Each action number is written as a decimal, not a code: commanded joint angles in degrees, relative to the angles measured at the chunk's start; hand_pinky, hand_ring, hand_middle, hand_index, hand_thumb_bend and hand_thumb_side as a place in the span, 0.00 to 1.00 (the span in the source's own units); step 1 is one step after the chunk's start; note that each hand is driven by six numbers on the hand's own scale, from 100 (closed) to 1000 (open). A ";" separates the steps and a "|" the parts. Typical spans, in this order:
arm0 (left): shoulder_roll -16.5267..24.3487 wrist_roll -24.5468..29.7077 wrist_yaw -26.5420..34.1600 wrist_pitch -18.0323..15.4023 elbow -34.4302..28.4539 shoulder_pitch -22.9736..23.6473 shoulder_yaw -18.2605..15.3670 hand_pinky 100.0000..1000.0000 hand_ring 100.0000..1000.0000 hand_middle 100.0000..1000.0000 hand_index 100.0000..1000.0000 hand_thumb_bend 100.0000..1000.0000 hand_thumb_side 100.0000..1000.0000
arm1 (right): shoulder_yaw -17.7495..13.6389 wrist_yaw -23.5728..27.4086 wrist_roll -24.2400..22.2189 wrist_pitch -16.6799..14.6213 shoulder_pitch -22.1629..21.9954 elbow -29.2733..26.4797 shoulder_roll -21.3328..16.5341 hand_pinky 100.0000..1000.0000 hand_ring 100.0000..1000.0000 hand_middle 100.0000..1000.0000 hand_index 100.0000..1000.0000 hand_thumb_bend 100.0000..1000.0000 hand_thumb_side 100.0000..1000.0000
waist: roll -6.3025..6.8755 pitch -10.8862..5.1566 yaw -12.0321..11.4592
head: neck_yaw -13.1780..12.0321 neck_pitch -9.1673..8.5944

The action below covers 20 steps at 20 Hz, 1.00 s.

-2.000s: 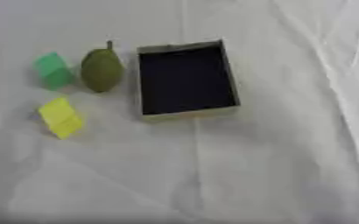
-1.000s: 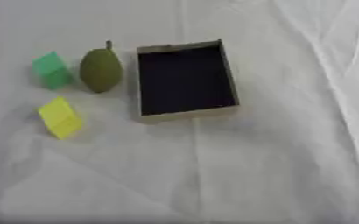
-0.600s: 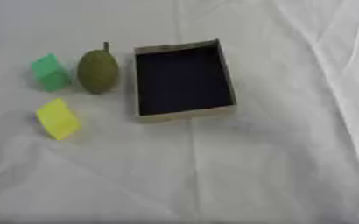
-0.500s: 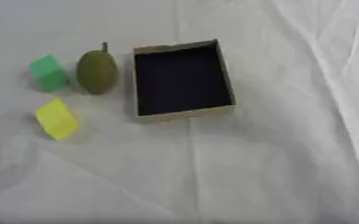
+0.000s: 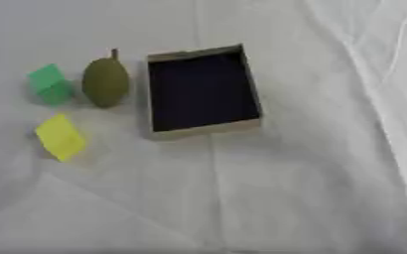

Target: Pick up objects on the table and place them in the box.

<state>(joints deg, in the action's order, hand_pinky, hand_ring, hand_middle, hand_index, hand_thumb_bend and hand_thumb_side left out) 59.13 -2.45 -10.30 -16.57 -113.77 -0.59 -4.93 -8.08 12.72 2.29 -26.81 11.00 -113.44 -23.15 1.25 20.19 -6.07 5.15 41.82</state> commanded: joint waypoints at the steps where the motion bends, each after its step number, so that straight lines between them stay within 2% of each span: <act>1: 4.52 4.02 0.41 0.29 -0.82 -0.65 -0.59 0.83 0.76 0.72 0.87 0.03 0.51 | -0.23 -0.43 -0.24 -0.15 -0.02 -1.16 -2.05 0.87 0.94 0.57 0.79 0.00 0.57 | 0.95 -0.93 -0.34 | 0.67 0.22; 6: 7.54 8.99 -1.00 0.55 -0.82 -0.79 0.49 0.84 0.77 0.73 0.89 0.13 0.54 | -0.09 -0.59 -0.36 -0.14 -0.11 -1.16 -2.71 0.87 0.94 0.57 0.79 0.00 0.57 | 1.49 -0.78 -1.07 | 1.63 0.09; 8: 8.73 10.63 -2.12 1.06 -0.82 -0.91 1.24 0.84 0.78 0.73 0.90 0.18 0.55 | -0.05 -0.67 -0.38 -0.11 -0.16 -1.16 -2.93 0.87 0.94 0.57 0.79 0.00 0.57 | 1.72 -0.72 -1.42 | 1.98 0.05; 9: 9.22 11.37 -2.69 1.50 -0.82 -1.09 1.62 0.84 0.78 0.74 0.91 0.24 0.57 | 0.04 -0.67 -0.42 -0.06 -0.08 -1.16 -3.02 0.87 0.94 0.57 0.79 0.00 0.57 | 1.83 -0.68 -1.53 | 2.01 0.00; 10: 9.58 12.09 -3.26 2.07 -0.82 -1.32 2.00 0.84 0.78 0.74 0.91 0.25 0.58 | 0.16 -0.61 -0.50 0.02 0.04 -1.16 -3.07 0.87 0.94 0.57 0.79 0.00 0.57 | 1.92 -0.65 -1.59 | 2.00 -0.03; 11: 9.91 12.72 -3.90 2.91 -0.82 -1.50 2.33 0.84 0.78 0.74 0.92 0.32 0.60 | 0.27 -0.54 -0.60 0.07 0.17 -1.16 -3.12 0.87 0.94 0.57 0.79 0.00 0.57 | 1.98 -0.61 -1.60 | 1.99 -0.10; 13: 10.32 13.10 -4.87 4.83 -0.82 -1.75 3.04 0.83 0.78 0.73 0.92 0.36 0.59 | 0.37 -0.41 -0.76 0.12 0.30 -1.16 -3.21 0.87 0.94 0.57 0.79 0.00 0.57 | 2.06 -0.55 -1.51 | 1.92 -0.15; 20: 11.51 12.90 -3.60 15.87 -0.82 -1.76 6.88 0.86 0.81 0.74 0.89 0.42 0.66 | 0.54 -0.16 -1.05 0.29 0.53 -1.16 -3.22 0.87 0.94 0.56 0.79 0.00 0.57 | 2.36 -0.32 -1.01 | 1.31 -0.25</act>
<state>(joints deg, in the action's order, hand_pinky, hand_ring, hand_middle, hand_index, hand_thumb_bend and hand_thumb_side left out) 68.01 10.41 -14.41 -2.67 -114.10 -1.88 1.92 -7.36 12.64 1.53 -26.39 11.08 -113.44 -24.98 2.82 20.19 -7.04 6.64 41.81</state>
